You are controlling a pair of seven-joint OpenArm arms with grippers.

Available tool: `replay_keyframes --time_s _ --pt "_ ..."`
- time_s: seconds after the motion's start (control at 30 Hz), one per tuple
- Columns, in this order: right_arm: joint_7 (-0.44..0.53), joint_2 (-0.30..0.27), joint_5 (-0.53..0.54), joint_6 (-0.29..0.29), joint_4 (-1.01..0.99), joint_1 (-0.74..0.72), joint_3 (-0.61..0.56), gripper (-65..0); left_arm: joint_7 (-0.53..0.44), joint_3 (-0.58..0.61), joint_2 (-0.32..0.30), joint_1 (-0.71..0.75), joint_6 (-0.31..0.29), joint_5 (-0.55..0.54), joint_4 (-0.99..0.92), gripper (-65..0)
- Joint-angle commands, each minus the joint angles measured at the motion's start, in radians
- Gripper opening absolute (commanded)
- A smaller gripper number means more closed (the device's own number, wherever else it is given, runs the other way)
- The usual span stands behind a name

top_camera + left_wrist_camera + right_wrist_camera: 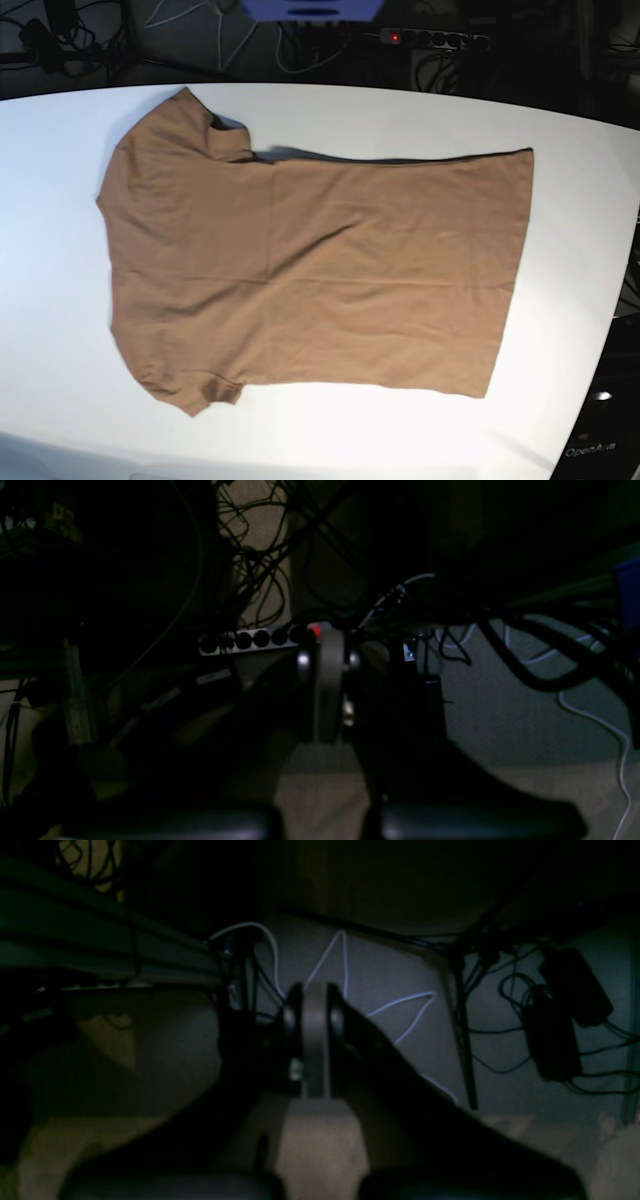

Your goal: Fold the T-shirt properly

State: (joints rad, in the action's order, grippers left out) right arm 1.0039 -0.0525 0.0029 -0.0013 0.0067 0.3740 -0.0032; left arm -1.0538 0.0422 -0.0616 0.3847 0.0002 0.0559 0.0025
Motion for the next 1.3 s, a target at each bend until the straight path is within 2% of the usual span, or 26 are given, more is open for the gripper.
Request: replay_keyframes --time_s 0.0,0.07,0.13,0.27,0.3,0.6,0.83,1.03,1.27 --pt "0.023 -0.005 -0.001 -0.003 -0.003 0.015 -0.001 -65.0 -0.023 0.0 -0.001 0.015 0.004 0.002 -0.002 -63.9" --pt "0.03 -0.005 -0.001 -0.003 -0.001 0.021 -0.001 -65.0 -0.026 0.0 0.003 0.021 0.004 0.002 -0.002 -63.9" --pt "0.085 -0.014 -0.001 -0.003 -0.003 0.029 0.001 -65.0 -0.064 0.0 0.004 0.035 0.004 0.002 -0.002 -63.9" --pt "0.307 -0.02 -0.001 -0.003 -0.003 0.092 0.001 -65.0 -0.279 -0.001 0.004 0.096 0.005 0.002 0.007 -63.9" --pt "0.359 -0.02 -0.001 -0.003 0.0 0.105 0.001 -65.0 -0.266 -0.001 0.004 0.112 0.005 0.002 0.029 -63.9" --pt "0.355 -0.047 0.006 -0.003 0.025 0.13 0.007 -65.0 -0.265 -0.005 -0.004 0.173 0.005 -0.009 0.156 -63.9" --pt "0.355 -0.056 0.006 -0.003 0.042 0.128 0.007 -65.0 -0.263 -0.141 -0.001 0.32 -0.001 -0.181 0.528 -63.9" --pt "0.355 -0.056 0.006 -0.003 0.23 0.214 0.007 -65.0 -0.257 -0.176 -0.002 0.432 -0.002 -0.196 0.819 -63.9" --pt "0.353 -0.056 0.006 -0.003 0.527 0.357 0.007 -65.0 -0.256 -0.169 -0.004 0.495 -0.004 -0.186 0.983 -63.9"
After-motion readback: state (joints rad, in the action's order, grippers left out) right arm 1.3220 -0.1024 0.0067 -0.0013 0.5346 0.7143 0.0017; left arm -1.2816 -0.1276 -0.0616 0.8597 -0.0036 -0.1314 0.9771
